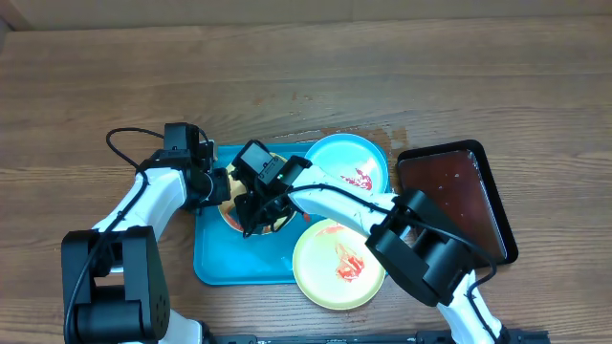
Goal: Clean dirty plates on tray and stack at the side
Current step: 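Carry the sponge with the right gripper onto the left yellow plate, then scrub the yellow plate with the sponge while the left gripper holds it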
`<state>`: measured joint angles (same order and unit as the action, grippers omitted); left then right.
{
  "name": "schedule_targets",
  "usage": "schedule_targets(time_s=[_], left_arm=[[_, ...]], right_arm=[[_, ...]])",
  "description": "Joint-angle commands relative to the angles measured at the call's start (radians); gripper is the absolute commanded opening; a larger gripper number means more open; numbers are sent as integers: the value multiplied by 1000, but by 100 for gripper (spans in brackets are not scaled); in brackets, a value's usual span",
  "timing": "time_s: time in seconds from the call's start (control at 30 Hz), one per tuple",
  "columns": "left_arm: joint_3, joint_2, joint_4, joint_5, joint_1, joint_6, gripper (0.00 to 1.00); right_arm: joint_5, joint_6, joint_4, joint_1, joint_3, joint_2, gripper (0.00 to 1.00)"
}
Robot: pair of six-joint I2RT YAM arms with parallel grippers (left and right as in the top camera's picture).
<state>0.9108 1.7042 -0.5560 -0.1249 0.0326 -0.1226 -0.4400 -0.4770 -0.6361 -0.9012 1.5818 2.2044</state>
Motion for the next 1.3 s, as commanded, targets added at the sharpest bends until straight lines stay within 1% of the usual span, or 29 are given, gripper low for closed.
schedule_targets(time_s=[0.0,0.23,0.37,0.47,0.57,0.73,0.83,1.03,1.13,1.27], left_arm=[[-22,45,-7,28,-10,7,4],[-22,45,-6,28,-10,7,4],[-22,45,-4,28,-10,7,4],[-22,45,-4,33,-10,7,4],[-22,45,-8,50,-10,7,4],[-22,45,-8,55,-10,7,4],[-22,45,-8,55,-10,7,4],[-22,45,-7,55,-10,7,4],[-22,45,-7,55,-10,7,4],[-22,45,-7,54,-10,3,4]], right_arm=[[-102,-53,31,20,-4,67,4],[-127,-109,171,107,-4,101,4],[-117,-177,248,170,-4,101,4],[-82,-209,275,211,-4,101,4],[-26,-209,264,245,-4,101,4],[39,-204,170,283,-4,101,4],[54,-176,76,290,-4,101,4],[172,-135,-100,291,7,101,4],[209,-75,-167,291,28,101,4],[211,16,-260,279,61,101,4]])
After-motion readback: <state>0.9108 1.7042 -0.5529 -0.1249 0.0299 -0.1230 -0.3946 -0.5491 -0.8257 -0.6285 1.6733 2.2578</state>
